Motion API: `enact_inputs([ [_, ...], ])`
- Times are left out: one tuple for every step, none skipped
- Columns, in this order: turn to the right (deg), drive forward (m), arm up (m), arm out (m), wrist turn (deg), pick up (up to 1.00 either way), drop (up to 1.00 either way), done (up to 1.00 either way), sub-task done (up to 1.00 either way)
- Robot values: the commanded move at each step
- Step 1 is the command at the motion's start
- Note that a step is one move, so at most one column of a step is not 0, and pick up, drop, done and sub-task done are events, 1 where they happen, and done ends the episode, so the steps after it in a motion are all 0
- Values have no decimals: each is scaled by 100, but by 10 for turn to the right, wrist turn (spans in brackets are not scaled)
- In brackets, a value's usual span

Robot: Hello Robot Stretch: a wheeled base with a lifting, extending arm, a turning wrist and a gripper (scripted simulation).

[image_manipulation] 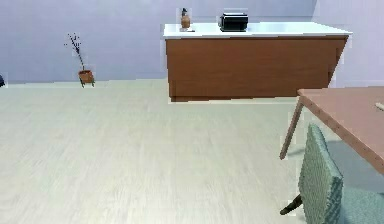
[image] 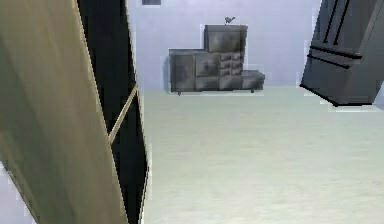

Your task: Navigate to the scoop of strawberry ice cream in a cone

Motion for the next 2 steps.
enact_inputs([
  [450, 0, 0, 0, 0, 0, 0, 0, 0],
  [360, 0, 0, 0, 0, 0, 0, 0, 0],
])
